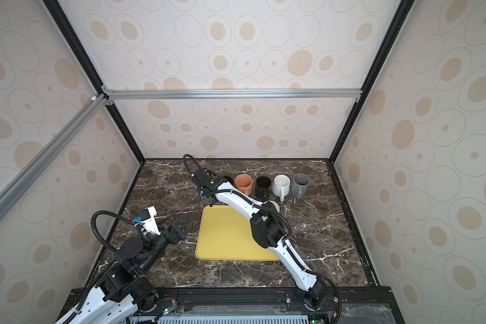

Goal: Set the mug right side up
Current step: 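Carry the grey mug to the mug row and lower it beside the black mug, then open right gripper and draw it back while left gripper moves toward the tray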

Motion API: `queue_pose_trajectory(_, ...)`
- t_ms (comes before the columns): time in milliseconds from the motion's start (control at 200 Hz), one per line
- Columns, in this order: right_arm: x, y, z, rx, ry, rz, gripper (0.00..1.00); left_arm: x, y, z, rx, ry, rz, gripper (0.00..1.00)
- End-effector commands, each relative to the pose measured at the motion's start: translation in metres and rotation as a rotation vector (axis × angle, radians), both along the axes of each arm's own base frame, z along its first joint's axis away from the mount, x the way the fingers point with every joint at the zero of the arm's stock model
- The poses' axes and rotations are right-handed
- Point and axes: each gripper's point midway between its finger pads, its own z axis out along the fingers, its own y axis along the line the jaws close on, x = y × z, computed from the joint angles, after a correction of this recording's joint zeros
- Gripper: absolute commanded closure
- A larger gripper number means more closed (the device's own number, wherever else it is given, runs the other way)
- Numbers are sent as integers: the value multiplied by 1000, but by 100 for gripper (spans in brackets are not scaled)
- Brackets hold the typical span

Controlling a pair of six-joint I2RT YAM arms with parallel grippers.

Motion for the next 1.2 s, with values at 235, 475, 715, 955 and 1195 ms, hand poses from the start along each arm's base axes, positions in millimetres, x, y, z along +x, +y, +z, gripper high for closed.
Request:
queue_pose_trajectory(235,3,0,31,43,-45,-9,75,-1,2,5,-36,-17,5,0)
queue_pose_trajectory(475,2,-2,44,56,-59,-5,71,-1,3,7,-24,-19,10,0)
queue_pose_trajectory(715,-8,-11,61,64,-63,-4,69,-1,6,12,1,-26,20,0)
queue_pose_trajectory(955,-26,-33,128,125,-155,16,69,12,-7,10,125,29,3,0)
queue_pose_trajectory(1195,-68,-82,178,220,-262,24,69,33,-50,-5,194,127,-104,0)
